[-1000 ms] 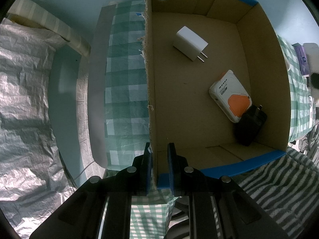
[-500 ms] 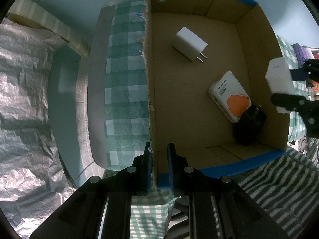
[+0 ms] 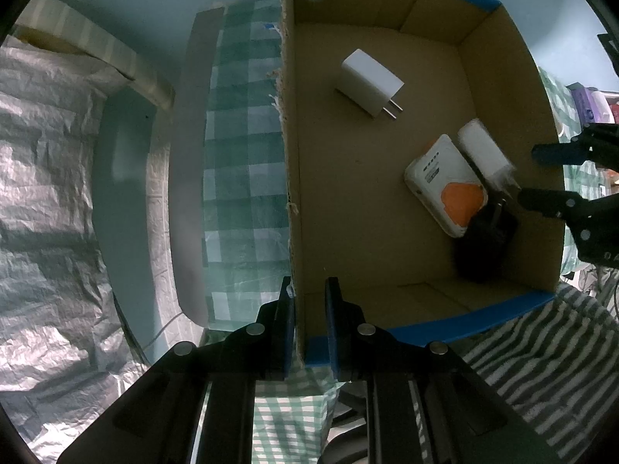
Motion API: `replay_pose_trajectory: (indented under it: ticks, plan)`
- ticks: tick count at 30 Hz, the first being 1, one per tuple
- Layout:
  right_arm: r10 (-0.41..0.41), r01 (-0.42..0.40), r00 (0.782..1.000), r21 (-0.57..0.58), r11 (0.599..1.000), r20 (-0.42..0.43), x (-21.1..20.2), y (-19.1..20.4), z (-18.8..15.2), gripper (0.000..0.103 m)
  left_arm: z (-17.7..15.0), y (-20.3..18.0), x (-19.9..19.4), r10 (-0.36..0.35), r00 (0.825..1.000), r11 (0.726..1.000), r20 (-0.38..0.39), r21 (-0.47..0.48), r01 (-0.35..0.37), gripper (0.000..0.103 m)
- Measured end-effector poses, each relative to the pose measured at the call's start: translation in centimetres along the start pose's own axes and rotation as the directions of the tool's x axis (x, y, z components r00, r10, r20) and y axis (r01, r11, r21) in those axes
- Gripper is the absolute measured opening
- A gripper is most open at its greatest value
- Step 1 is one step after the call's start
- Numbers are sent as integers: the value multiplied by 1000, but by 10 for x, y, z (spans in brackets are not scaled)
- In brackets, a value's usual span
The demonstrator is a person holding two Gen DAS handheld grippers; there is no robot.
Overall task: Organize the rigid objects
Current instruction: 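Open the right gripper to drop the white block beside the power bank, then move the right gripper to the white octagonal device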
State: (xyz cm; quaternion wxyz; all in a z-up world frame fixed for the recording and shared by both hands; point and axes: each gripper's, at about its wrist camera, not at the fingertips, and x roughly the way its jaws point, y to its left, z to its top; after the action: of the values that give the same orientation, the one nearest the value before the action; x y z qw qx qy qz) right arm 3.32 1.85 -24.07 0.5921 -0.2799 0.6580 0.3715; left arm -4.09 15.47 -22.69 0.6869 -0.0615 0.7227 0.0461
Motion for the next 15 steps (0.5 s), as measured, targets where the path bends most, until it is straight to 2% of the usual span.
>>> replay_pose_trajectory:
  ticks: [5, 8, 15]
  plan:
    - [3, -4, 1000, 30, 1000, 21, -10, -8, -2, 52, -1, 2, 1, 1, 1000, 1000, 1, 2, -1, 15]
    - [11, -12, 999, 35, 999, 33, -16, -10, -2, 58, -1, 3, 1, -1, 1000, 1000, 1, -3, 1, 15]
    - [12, -17, 997, 65, 998, 77, -38, -18, -4, 59, -1, 3, 2, 1, 1000, 1000, -2, 0, -1, 15]
